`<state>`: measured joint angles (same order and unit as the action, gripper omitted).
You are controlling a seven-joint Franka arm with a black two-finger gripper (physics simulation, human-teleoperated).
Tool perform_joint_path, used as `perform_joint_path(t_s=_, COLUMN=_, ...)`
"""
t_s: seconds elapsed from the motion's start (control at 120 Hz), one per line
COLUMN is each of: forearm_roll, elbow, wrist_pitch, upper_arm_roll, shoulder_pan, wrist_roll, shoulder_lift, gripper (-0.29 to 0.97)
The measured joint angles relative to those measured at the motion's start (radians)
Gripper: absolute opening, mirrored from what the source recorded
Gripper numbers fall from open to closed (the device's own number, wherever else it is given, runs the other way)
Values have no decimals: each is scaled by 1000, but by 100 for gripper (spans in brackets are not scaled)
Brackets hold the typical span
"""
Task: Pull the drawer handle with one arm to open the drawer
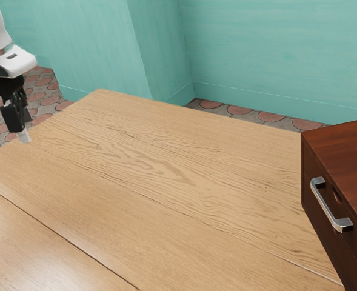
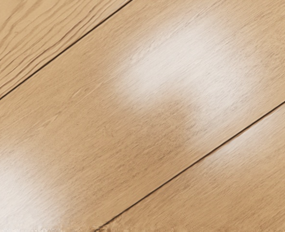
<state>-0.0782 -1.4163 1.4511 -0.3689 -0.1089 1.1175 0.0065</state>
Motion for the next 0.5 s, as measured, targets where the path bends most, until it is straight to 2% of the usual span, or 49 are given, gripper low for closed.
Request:
perform_joint_path(t_s=0.217, forearm_roll=2, elbow=0, wrist_pitch=0, upper_arm_roll=1, shoulder_pan=-86, wrist_roll=33, shoulder_lift=-2, gripper=68)
perform_joint_path(t_s=0.333, forearm_roll=2, elbow=1, wrist_pitch=0, upper_arm_roll=2, shoulder_pan=-112, wrist_roll=47, shoulder_lift=-43, gripper=68)
perform_joint_path(t_s=0.383, forearm_roll=2, elbow=2, wrist_pitch=0, upper_arm_roll=3, shoulder_pan=-81, wrist_roll=52, shoulder_lift=-84, gripper=68)
perform_joint_path(t_s=0.458, forearm_roll=8, elbow=8, wrist_pitch=0, upper_arm_roll=7, shoulder_pan=67, wrist_roll=59, shoulder_lift=-148, gripper=68)
perform_joint_path(t_s=0.5, forearm_roll=37, elbow=10, wrist_pitch=-1, upper_arm_roll=8, shoulder_pan=104, wrist_roll=62, shoulder_lift=-171, gripper=68)
